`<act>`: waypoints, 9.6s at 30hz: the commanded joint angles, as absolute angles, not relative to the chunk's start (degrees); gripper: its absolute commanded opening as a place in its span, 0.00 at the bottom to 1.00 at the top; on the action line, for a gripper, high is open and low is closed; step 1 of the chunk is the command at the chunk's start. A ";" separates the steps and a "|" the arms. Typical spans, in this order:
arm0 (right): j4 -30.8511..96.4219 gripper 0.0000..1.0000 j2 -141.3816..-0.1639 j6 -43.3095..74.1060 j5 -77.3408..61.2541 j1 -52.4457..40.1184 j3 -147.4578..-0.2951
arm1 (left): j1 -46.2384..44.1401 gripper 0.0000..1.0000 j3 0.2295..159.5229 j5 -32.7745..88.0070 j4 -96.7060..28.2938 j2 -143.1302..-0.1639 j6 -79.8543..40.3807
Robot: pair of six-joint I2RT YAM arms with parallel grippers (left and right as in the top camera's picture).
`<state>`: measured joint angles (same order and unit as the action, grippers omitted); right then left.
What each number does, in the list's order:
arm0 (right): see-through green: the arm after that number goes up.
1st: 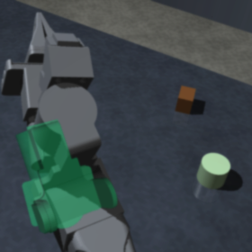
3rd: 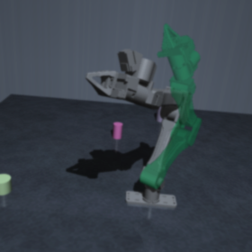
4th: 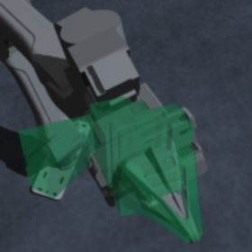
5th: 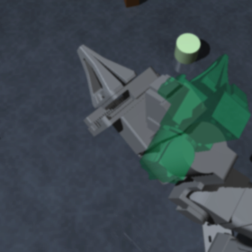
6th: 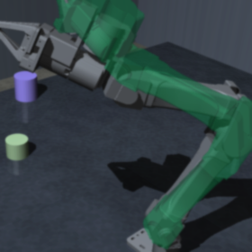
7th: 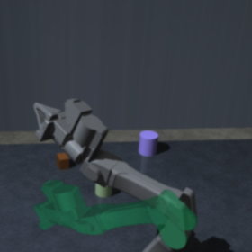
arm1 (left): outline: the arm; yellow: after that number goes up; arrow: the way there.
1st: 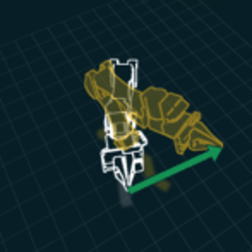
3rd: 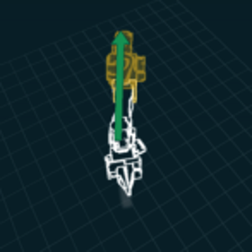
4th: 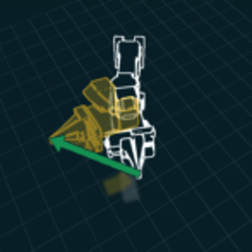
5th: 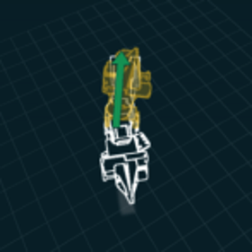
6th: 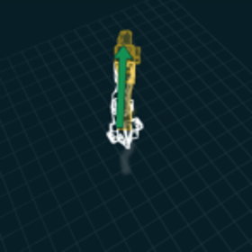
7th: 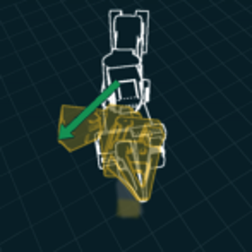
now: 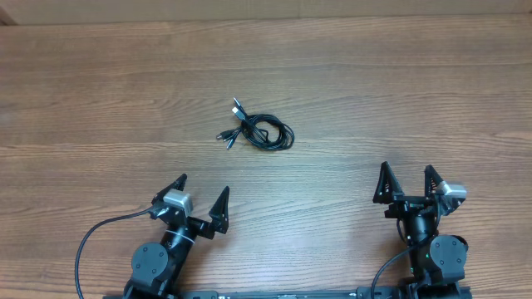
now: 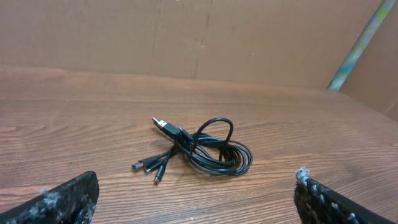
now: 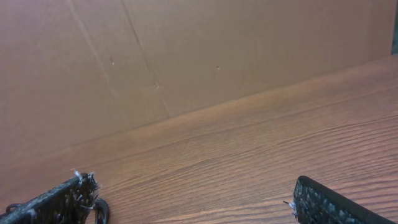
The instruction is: Untangle cables
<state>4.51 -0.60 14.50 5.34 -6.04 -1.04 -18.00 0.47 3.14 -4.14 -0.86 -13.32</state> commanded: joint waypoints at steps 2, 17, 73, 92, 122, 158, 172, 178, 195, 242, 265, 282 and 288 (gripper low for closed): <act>4.27 1.00 -0.16 14.06 5.21 -6.26 -0.49 | -17.93 1.00 0.27 2.39 -4.34 -0.34 -12.21; 4.27 1.00 -0.16 14.06 5.21 -6.26 -0.49 | -17.93 1.00 0.27 2.39 -4.34 -0.34 -12.21; 4.27 1.00 -0.16 14.06 5.21 -6.26 -0.49 | -17.93 0.99 0.27 2.37 -4.34 -0.34 -12.21; 4.27 1.00 -0.16 14.06 5.21 -6.26 -0.49 | -17.93 1.00 0.27 2.39 -4.34 -0.34 -12.21; 4.27 1.00 -0.16 14.04 5.21 -6.26 -0.49 | -17.93 0.99 0.27 2.39 -4.34 -0.34 -12.21; 4.27 1.00 -0.16 14.04 5.21 -6.26 -0.49 | -17.93 0.99 0.27 1.26 -4.23 -0.32 -12.23; 4.27 1.00 -0.16 14.06 5.21 -6.26 -0.49 | -17.91 1.00 0.27 -0.60 -4.19 -0.34 -10.26; 4.27 1.00 -0.16 14.06 5.21 -6.26 -0.49 | -17.93 0.99 0.27 -0.60 -4.19 -0.32 -9.74; 4.27 1.00 -0.16 14.06 5.21 -6.26 -0.49 | -17.91 1.00 4.29 -0.58 -9.17 -0.34 -9.19; 4.27 1.00 -0.16 14.06 5.21 -6.26 -0.49 | -17.93 1.00 75.02 24.38 -64.99 -65.23 -5.54; 4.27 1.00 -0.16 14.04 5.21 -6.26 -0.49 | -17.91 0.04 75.13 25.67 -63.79 -82.83 -10.59; 4.27 1.00 -0.16 14.04 5.21 -6.26 -0.49 | -18.02 0.90 72.16 14.39 -63.68 -83.26 -21.45; 4.27 1.00 -0.16 14.06 5.21 -6.26 -0.49 | -18.04 0.89 67.16 14.35 -62.57 -83.26 -21.47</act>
<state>4.54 -0.58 14.50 5.32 -6.04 -1.04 -18.00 69.89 14.92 -63.35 -82.72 -20.08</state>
